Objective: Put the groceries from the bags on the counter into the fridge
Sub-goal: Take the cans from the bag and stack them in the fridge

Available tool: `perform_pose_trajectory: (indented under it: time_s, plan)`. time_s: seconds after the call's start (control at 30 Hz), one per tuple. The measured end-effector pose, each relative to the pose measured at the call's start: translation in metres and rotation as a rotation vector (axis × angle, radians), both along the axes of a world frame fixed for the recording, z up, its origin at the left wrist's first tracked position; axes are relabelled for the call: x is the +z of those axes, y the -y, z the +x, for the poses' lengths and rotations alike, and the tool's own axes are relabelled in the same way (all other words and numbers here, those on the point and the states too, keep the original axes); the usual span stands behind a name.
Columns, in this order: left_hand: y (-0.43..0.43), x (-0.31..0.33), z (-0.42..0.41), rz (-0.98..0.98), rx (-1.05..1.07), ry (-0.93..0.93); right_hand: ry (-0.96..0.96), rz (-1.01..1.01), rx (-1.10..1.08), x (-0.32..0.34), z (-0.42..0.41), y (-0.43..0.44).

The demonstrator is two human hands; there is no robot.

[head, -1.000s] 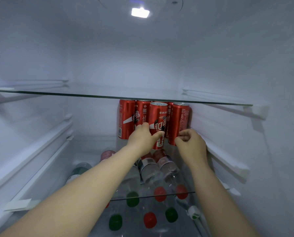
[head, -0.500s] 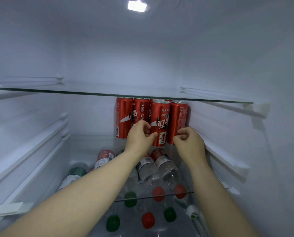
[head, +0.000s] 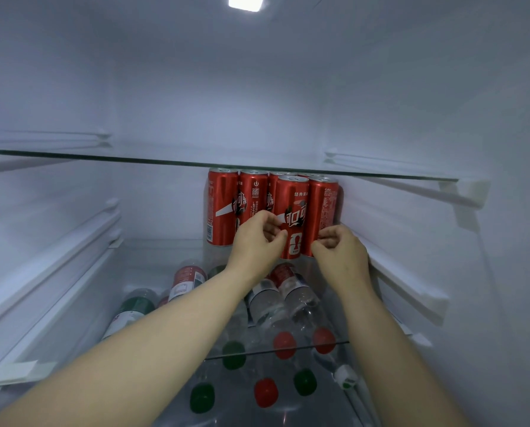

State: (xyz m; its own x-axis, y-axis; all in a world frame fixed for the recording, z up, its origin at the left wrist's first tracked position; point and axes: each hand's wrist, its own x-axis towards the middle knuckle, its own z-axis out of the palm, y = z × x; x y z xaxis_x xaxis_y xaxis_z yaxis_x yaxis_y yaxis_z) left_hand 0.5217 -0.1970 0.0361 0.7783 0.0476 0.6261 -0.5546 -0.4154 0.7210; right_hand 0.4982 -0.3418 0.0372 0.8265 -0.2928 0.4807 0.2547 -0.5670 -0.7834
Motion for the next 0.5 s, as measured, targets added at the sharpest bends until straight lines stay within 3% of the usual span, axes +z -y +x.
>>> perform_pose_trajectory:
  time_s: [0.5]
  plan:
    - [-0.009, 0.015, -0.005, 0.116, -0.017, -0.068, 0.006, -0.030, -0.002, 0.004, -0.002, -0.003]
